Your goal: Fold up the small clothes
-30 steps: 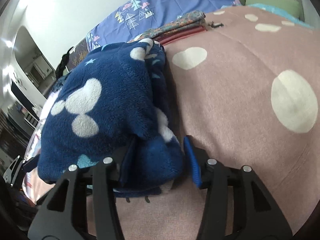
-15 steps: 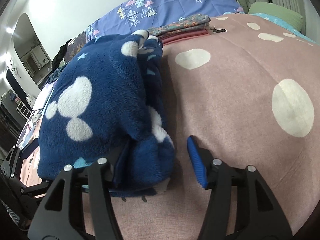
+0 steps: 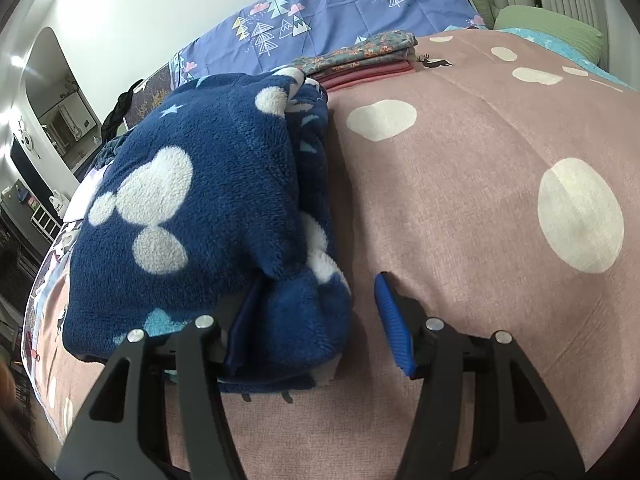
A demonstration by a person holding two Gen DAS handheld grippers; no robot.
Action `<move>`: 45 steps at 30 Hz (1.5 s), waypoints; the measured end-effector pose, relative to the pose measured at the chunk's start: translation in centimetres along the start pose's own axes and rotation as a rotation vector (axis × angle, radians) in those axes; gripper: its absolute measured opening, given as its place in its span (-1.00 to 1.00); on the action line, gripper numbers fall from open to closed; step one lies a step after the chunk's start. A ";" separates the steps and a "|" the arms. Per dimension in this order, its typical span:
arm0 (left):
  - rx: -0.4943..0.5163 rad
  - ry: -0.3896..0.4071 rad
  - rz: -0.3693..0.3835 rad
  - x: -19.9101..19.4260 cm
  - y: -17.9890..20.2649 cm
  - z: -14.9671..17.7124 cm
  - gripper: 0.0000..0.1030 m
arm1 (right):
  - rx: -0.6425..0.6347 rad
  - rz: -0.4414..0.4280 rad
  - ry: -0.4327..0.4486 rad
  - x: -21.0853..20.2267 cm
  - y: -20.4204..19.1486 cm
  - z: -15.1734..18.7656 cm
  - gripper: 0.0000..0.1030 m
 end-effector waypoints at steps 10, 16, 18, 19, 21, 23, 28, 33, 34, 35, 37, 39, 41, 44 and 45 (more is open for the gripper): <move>0.034 -0.210 0.025 10.3 -0.5 2.5 -1.00 | -0.017 0.000 0.021 -2.4 -0.7 -0.9 -0.10; 0.044 -0.204 0.031 10.6 -0.3 2.7 -1.00 | -0.135 -0.095 0.228 -7.5 -5.7 -6.4 -0.78; 0.056 -0.195 0.020 10.7 0.0 2.7 -1.00 | -0.177 -0.107 0.200 -5.8 -7.2 -6.9 -0.78; 0.062 -0.191 0.016 10.6 0.0 2.8 -1.00 | -0.181 -0.088 0.161 -4.3 -7.2 -6.7 -0.78; 0.061 -0.181 0.020 10.5 -0.1 2.9 -1.00 | -0.171 -0.006 0.031 0.7 -5.7 -4.9 -0.77; 0.039 -0.164 0.068 10.5 0.0 3.0 -1.00 | -0.215 0.029 0.066 2.7 -4.9 -4.3 -0.77; 0.036 -0.152 0.083 10.6 -0.1 3.2 -1.00 | -0.258 0.081 0.051 2.3 -5.4 -4.3 -0.76; 0.002 -0.082 0.115 7.9 -0.9 -0.1 -1.00 | -0.247 0.080 0.057 2.2 -5.1 -4.4 -0.76; 0.009 -0.052 0.109 7.4 -1.5 -1.3 -1.00 | -0.245 0.082 0.057 2.2 -5.5 -4.1 -0.76; 0.011 -0.027 0.099 7.3 -2.3 -2.7 -1.00 | -0.246 0.083 0.056 2.3 -5.5 -4.1 -0.76; -0.013 -0.015 0.104 8.0 -3.7 -4.6 -1.00 | -0.251 0.084 0.056 2.1 -5.5 -4.0 -0.76; -0.059 -0.021 0.116 9.9 -5.5 -6.4 -1.00 | -0.253 0.079 0.058 2.0 -5.5 -3.9 -0.76; -0.093 -0.074 0.078 13.3 -7.6 -6.3 -1.00 | -0.246 0.067 0.057 2.1 -5.3 -3.9 -0.76; -0.049 -0.251 0.009 20.0 -9.0 -1.4 -0.93 | -0.236 0.032 0.044 2.2 -5.3 -4.0 -0.75; -0.025 -0.238 -0.009 20.5 -8.9 -0.8 -0.94 | -0.244 0.045 0.039 2.3 -5.3 -4.1 -0.76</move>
Point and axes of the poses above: each gripper's, at about its wrist camera, not at the fingertips, and x roughly the way its jaws point, y to its right, z to its underside, the point moved 10 cm from there along x, roughly the way its jaws point, and after that the axes turned 2 degrees about -y, right-handed, at the moved point
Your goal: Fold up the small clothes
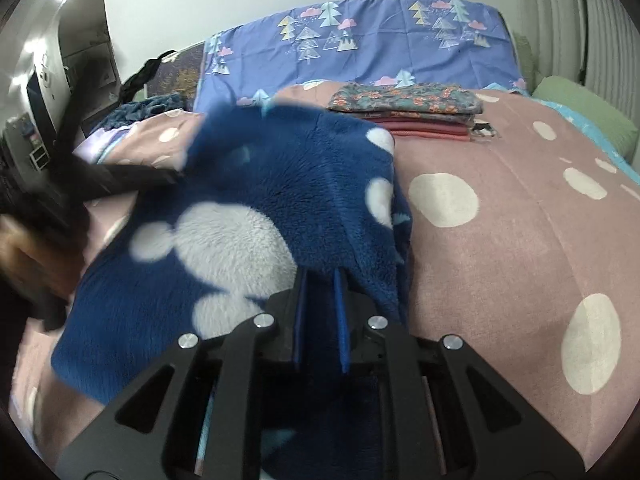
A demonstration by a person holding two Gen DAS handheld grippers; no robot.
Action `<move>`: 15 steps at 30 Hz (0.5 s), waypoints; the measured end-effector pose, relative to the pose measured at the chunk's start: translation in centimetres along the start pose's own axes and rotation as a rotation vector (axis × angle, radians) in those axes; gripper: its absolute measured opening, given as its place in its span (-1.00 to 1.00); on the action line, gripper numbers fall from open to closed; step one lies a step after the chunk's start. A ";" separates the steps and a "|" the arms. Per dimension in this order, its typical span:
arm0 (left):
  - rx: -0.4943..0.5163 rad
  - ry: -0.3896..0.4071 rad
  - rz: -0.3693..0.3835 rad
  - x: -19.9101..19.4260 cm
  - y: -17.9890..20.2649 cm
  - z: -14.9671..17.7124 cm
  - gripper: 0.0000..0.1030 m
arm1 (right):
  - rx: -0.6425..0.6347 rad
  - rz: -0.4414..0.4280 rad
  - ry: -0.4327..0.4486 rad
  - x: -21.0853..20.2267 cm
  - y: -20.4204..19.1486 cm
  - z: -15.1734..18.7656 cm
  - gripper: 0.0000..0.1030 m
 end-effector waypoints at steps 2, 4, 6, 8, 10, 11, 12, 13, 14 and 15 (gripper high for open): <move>-0.046 0.002 0.017 -0.4 0.2 -0.3 -1.00 | -0.030 0.017 -0.008 -0.1 -0.2 0.0 -0.75; 0.005 -0.008 -0.013 -0.7 0.8 -0.4 -1.00 | -0.064 0.029 -0.044 -0.6 -0.6 -0.6 -0.72; 0.011 -0.020 -0.011 -1.1 0.8 -0.6 -1.00 | -0.041 0.004 -0.060 -1.9 -0.9 -1.8 -0.70; -0.015 -0.018 0.011 -1.4 0.8 -0.7 -1.00 | -0.046 -0.040 0.006 -4.0 -1.7 -4.4 -0.60; -0.021 -0.009 0.016 -1.3 0.7 -0.7 -1.00 | -0.098 -0.021 0.071 -5.2 -2.6 -7.4 -0.43; -0.023 -0.005 0.016 -1.2 0.8 -0.7 -1.00 | -0.117 -0.012 0.086 -5.1 -3.1 -8.5 -0.40; -0.025 -0.003 0.018 -1.0 0.6 -0.7 -1.00 | -0.126 -0.029 0.079 -4.3 -3.5 -9.3 -0.40; -0.026 -0.001 0.021 -1.1 0.6 -0.7 -1.00 | -0.113 -0.053 0.046 -2.9 -3.6 -9.4 -0.40; -0.027 0.003 0.029 -1.1 0.5 -0.7 -1.00 | -0.078 -0.062 -0.038 0.1 -3.1 -8.5 -0.42; -0.029 0.005 0.038 -1.2 0.3 -0.6 -1.00 | -0.050 -0.046 -0.115 2.5 -2.4 -7.2 -0.42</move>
Point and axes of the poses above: each gripper's, at about its wrist camera, not at the fingertips, and x roughly the way its jaws point, y to its right, z to its underside, the point moved 10 cm from there along x, roughly the way its jaws point, and after that the axes turned 2 degrees about -y, right-handed, at the moved point
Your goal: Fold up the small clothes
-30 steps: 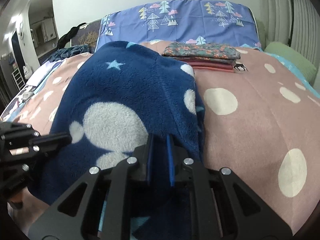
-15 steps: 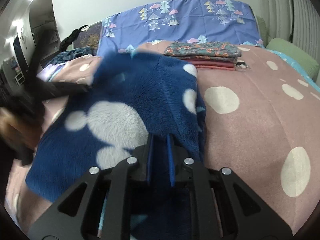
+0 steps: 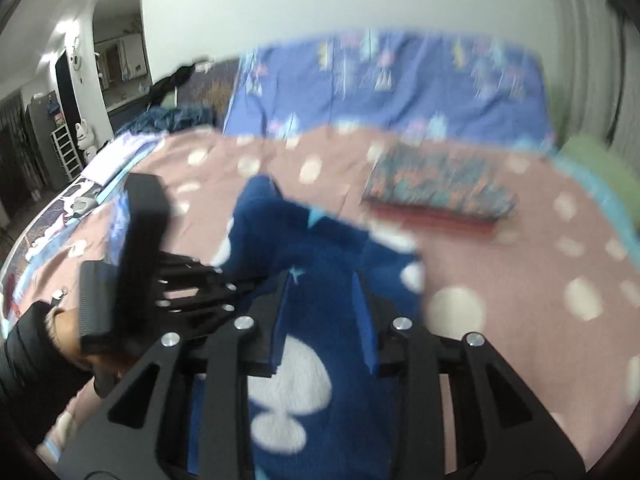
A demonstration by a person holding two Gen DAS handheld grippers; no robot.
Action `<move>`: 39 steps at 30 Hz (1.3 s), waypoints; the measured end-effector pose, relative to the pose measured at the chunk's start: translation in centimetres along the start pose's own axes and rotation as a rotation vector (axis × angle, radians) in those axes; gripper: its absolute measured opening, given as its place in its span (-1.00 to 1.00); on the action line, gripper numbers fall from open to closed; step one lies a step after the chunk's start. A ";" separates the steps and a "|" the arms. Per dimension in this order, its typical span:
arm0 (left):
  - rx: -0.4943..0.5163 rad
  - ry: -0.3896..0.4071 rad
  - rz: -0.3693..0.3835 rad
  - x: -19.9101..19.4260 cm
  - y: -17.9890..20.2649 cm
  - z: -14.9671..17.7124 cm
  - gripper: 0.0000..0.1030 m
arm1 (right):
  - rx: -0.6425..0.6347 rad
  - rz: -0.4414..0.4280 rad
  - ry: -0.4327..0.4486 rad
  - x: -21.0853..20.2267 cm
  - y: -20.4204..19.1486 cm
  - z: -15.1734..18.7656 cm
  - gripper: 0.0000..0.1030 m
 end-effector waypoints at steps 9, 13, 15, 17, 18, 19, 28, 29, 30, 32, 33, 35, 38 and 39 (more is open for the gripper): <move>-0.107 0.054 -0.044 -0.8 -5.9 -6.3 -0.91 | 0.071 -0.031 -0.029 3.5 1.1 1.9 -0.44; -0.058 -0.035 -0.099 5.4 -6.9 -4.6 -0.91 | 0.087 -0.042 -0.006 3.5 1.8 2.0 -0.44; 0.018 0.049 -0.227 6.3 -6.2 -4.0 -0.96 | 0.107 -0.031 0.000 3.6 2.0 2.0 -0.44; 0.008 0.064 -0.267 6.2 -6.0 -4.0 -0.96 | 0.086 -0.008 0.007 3.5 1.8 1.9 -0.44; 0.005 0.054 -0.253 6.1 -6.2 -4.1 -0.96 | 0.070 -0.005 0.005 3.3 1.6 2.0 -0.44; 0.002 0.041 -0.233 6.0 -6.4 -4.1 -0.96 | 0.058 -0.005 0.000 3.3 1.5 1.9 -0.44; 0.106 0.088 -0.064 -2.1 -2.7 -6.2 -0.38 | 0.029 0.001 0.022 -1.1 0.5 -3.4 -0.35; 0.102 0.085 -0.019 -2.5 -2.1 -6.3 -0.38 | 0.034 -0.005 0.027 -1.1 0.4 -4.0 -0.35; 0.100 0.084 0.015 -2.6 -1.5 -6.3 -0.37 | 0.054 -0.023 0.019 -0.5 0.5 -4.6 -0.35; 0.111 0.053 0.019 -1.2 -1.2 -5.3 -0.33 | 0.122 -0.037 -0.076 2.9 1.6 -3.9 -0.34; 0.116 -0.003 -0.010 0.8 -1.5 -4.0 -0.29 | 0.156 -0.018 -0.132 5.1 2.6 -2.8 -0.34; 0.113 -0.001 -0.014 3.8 -1.7 -1.8 -0.30 | 0.223 -0.067 -0.162 8.4 3.8 -1.0 -0.39; 0.025 0.024 0.037 4.3 -1.6 -2.1 -0.35 | 0.273 -0.106 -0.129 8.2 4.4 -0.8 -0.40; 0.041 0.027 0.031 4.3 -1.4 -2.1 -0.35 | 0.254 -0.096 -0.126 8.2 4.2 -0.8 -0.40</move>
Point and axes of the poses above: each gripper's, at about its wrist camera, not at the fingertips, and x roughly the way its jaws point, y to its right, z to its underside, the point moved 10 cm from there along x, roughly the way its jaws point, and after that the axes turned 2 degrees about -y, right-handed, at the moved point
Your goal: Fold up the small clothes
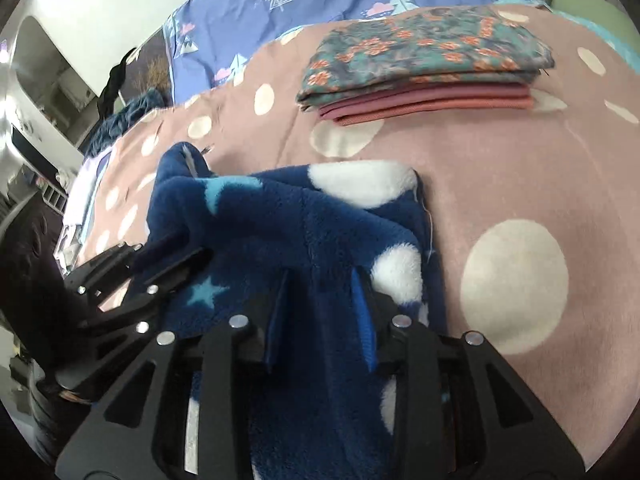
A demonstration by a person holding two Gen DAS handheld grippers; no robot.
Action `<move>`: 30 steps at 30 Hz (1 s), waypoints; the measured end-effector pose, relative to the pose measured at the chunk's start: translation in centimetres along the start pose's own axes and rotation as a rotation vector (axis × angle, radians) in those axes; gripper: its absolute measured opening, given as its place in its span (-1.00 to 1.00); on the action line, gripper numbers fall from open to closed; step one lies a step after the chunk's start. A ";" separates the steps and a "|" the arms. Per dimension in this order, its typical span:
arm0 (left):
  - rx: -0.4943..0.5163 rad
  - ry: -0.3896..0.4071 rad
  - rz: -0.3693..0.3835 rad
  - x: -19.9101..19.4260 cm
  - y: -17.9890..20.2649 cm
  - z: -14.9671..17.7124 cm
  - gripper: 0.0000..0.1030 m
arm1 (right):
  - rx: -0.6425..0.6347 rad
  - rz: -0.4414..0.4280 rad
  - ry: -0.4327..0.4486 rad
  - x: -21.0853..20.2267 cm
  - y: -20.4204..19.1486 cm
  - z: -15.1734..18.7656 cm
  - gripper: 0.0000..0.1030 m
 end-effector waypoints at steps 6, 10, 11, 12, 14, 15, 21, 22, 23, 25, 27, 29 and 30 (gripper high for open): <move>-0.005 -0.004 -0.018 -1.0 0.0 -0.2 -0.34 | -0.060 0.023 0.043 -1.7 -1.0 -0.1 -0.40; -0.014 0.020 -0.006 -5.6 0.7 -1.4 -0.33 | -0.026 -0.063 0.115 -7.8 -1.6 1.0 -0.40; -0.007 0.057 0.014 -7.8 1.3 -1.7 -0.32 | -0.041 -0.082 0.136 -9.3 -2.1 1.6 -0.40; 0.002 0.068 0.030 -8.9 1.8 -1.8 -0.31 | -0.063 -0.099 0.157 -11.0 -2.6 2.4 -0.40; 0.044 0.082 0.099 -11.3 3.8 -1.2 -0.28 | -0.101 -0.106 0.175 -12.8 -3.5 4.1 -0.40; 0.057 0.076 0.105 -11.8 4.6 -0.6 -0.17 | -0.126 -0.112 0.173 -13.5 -4.0 5.4 -0.40; 0.112 -0.001 0.084 -9.1 7.9 6.4 -0.09 | -0.025 -0.131 0.003 -7.9 -1.3 9.7 -0.52; 0.119 0.003 0.058 -8.7 8.0 6.7 -0.09 | -0.016 -0.141 0.007 -7.6 -1.0 9.6 -0.52; 0.110 0.016 0.045 -8.3 8.1 6.5 -0.09 | -0.001 -0.143 0.010 -7.5 -0.8 9.3 -0.53; 0.051 0.021 0.069 -7.8 7.9 5.9 -0.09 | -0.005 -0.108 0.018 -7.3 -0.8 8.9 -0.53; 0.057 0.032 0.066 -7.6 7.9 5.9 -0.10 | -0.047 -0.058 0.032 -7.6 -1.3 9.1 -0.53; 0.073 0.051 0.057 -8.5 8.0 6.0 -0.10 | -0.064 -0.053 0.049 -8.3 -1.6 9.4 -0.52; 0.067 0.058 0.062 -9.2 8.1 6.1 -0.08 | -0.067 -0.063 0.063 -9.0 -1.7 9.7 -0.52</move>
Point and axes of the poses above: each gripper's, at about its wrist camera, not at the fingertips, and x roughly the way its jaws point, y to its right, z to its underside, the point moved 10 cm from there along x, roughly the way its jaws point, and after that the axes turned 2 degrees about -y, right-handed, at the moved point
